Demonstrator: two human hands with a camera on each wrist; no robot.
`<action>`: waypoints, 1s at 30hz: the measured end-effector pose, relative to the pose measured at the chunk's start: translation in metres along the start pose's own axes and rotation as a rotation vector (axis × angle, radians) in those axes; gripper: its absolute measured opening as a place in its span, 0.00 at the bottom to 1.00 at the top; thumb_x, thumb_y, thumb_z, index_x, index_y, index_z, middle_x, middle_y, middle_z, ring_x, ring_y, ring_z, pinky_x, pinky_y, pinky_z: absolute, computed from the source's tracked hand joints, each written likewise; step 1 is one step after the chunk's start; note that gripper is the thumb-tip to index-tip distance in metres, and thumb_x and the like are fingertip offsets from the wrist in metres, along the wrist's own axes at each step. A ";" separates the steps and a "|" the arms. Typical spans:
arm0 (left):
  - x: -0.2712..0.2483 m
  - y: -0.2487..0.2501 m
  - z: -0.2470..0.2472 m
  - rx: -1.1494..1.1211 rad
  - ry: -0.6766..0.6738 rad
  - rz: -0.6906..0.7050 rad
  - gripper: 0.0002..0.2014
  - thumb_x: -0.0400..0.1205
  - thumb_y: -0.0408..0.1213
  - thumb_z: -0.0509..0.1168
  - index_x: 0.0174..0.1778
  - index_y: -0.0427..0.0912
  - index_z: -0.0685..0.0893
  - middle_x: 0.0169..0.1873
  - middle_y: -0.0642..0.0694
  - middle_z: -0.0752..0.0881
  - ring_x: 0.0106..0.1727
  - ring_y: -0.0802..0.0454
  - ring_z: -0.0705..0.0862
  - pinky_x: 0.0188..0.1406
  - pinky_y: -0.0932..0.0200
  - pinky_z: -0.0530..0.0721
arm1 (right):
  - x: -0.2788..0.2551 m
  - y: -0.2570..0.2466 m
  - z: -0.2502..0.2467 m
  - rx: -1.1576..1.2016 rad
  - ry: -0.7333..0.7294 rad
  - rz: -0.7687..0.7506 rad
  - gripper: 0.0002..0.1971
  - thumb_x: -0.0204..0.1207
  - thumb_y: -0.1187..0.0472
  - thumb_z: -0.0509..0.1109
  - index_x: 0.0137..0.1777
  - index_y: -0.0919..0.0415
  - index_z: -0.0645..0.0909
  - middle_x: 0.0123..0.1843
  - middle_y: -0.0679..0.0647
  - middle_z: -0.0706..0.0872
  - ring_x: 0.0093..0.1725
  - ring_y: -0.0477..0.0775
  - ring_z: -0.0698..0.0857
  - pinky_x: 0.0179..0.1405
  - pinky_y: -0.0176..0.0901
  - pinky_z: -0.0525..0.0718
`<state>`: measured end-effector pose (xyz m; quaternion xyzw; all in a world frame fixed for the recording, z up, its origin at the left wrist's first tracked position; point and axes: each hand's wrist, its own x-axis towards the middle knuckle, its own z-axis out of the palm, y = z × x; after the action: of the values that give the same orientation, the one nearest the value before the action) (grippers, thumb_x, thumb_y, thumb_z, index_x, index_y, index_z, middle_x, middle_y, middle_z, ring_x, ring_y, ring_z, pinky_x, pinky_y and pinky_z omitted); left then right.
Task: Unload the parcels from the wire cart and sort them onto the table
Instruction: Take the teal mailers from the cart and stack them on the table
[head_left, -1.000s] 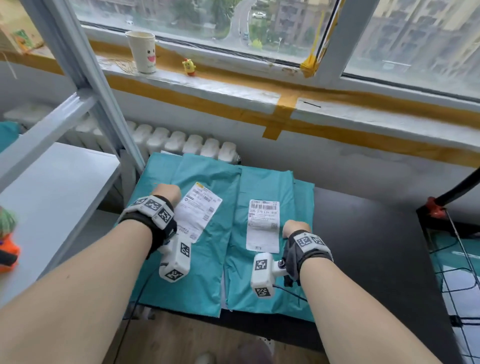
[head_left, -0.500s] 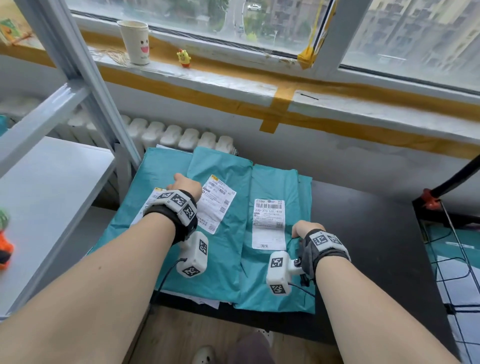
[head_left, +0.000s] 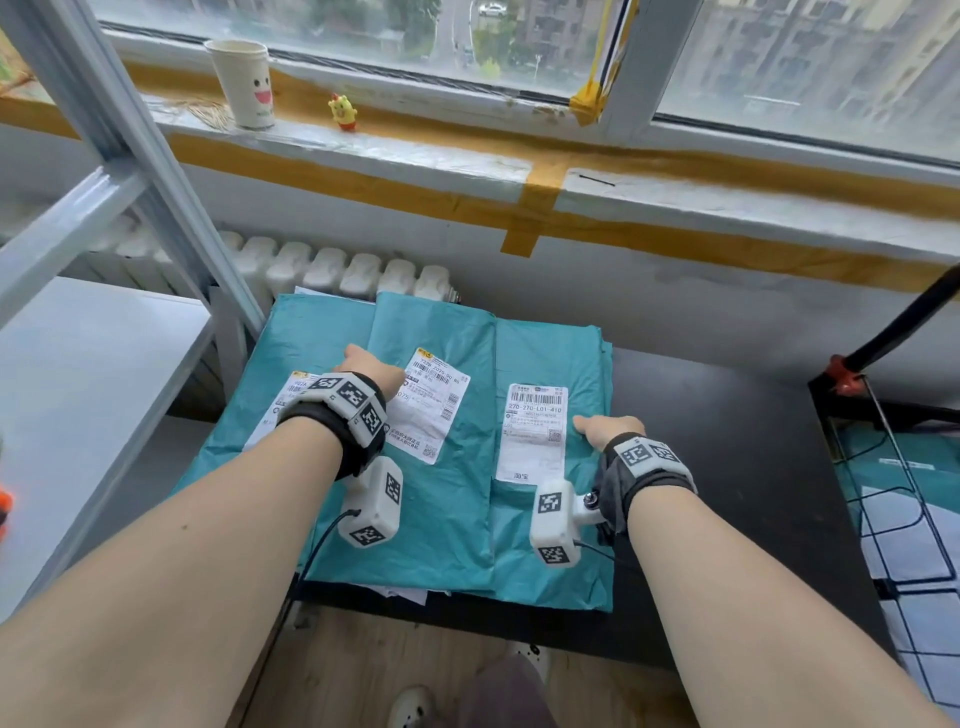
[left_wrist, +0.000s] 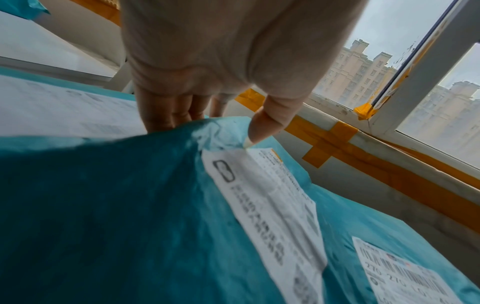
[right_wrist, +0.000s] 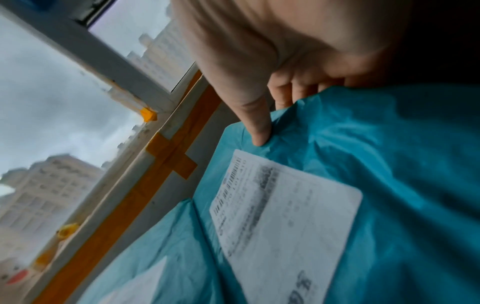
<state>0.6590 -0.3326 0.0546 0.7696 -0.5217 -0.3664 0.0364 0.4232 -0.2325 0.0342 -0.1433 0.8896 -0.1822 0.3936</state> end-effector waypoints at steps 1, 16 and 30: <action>0.000 0.000 0.000 0.008 0.002 0.004 0.26 0.81 0.38 0.63 0.73 0.34 0.63 0.66 0.33 0.77 0.67 0.36 0.77 0.65 0.48 0.75 | 0.002 0.002 -0.001 -0.012 0.011 -0.005 0.25 0.78 0.58 0.68 0.71 0.72 0.71 0.71 0.63 0.78 0.66 0.62 0.81 0.57 0.44 0.76; -0.033 0.040 0.025 -0.152 -0.341 0.158 0.17 0.74 0.30 0.63 0.59 0.30 0.77 0.33 0.40 0.76 0.40 0.42 0.77 0.44 0.54 0.79 | -0.001 -0.014 -0.018 -0.141 -0.048 -0.258 0.30 0.86 0.45 0.47 0.73 0.70 0.72 0.75 0.66 0.73 0.74 0.63 0.73 0.69 0.46 0.69; -0.035 0.062 0.076 -0.169 -0.362 0.085 0.27 0.80 0.33 0.63 0.74 0.30 0.66 0.67 0.34 0.76 0.67 0.37 0.77 0.64 0.52 0.77 | 0.022 -0.007 0.003 -0.082 -0.225 -0.211 0.40 0.77 0.42 0.67 0.80 0.68 0.61 0.77 0.60 0.72 0.74 0.60 0.73 0.68 0.48 0.72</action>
<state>0.5581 -0.3072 0.0445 0.6626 -0.5192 -0.5393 0.0217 0.4113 -0.2479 0.0210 -0.2715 0.8265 -0.1691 0.4632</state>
